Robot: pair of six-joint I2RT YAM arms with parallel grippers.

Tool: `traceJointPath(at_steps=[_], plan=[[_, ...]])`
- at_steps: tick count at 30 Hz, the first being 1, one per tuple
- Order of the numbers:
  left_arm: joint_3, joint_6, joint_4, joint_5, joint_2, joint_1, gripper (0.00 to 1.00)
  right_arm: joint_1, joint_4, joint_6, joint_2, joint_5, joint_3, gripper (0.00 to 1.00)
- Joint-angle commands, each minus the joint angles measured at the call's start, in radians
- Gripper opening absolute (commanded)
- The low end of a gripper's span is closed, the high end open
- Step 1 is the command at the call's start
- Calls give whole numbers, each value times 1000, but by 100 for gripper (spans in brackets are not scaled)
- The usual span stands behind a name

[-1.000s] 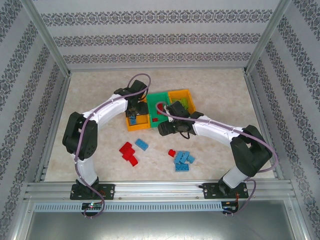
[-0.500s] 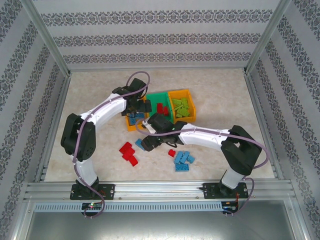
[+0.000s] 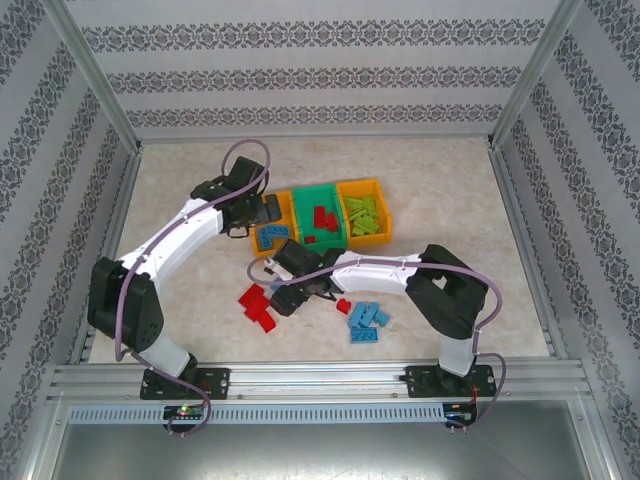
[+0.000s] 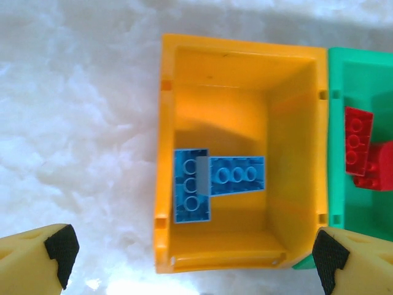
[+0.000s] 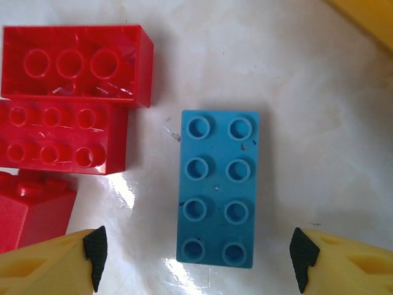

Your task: Sort the legos into containers by color

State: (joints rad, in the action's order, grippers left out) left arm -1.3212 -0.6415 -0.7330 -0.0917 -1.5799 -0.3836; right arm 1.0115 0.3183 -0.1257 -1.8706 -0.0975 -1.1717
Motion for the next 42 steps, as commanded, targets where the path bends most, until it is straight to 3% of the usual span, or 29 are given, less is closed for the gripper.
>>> traceJointPath(at_steps=[1, 8, 17, 20, 30, 42], plan=[[49, -30, 3, -19, 55, 35, 99, 12, 52, 26, -39, 37, -42, 78], [109, -37, 7, -3, 103, 69, 99, 13, 105, 38, -106, 85, -103, 66], [148, -41, 6, 0, 124, 83, 99, 13, 92, 39, -69, 114, -100, 30], [158, -41, 6, -2, 131, 87, 99, 8, 85, 40, -27, 105, -107, 25], [202, -46, 7, -25, 171, 90, 99, -90, 42, -4, 87, 6, -171, 24], [266, -65, 21, -16, 208, 99, 99, -251, 67, -244, -98, -91, -424, 24]])
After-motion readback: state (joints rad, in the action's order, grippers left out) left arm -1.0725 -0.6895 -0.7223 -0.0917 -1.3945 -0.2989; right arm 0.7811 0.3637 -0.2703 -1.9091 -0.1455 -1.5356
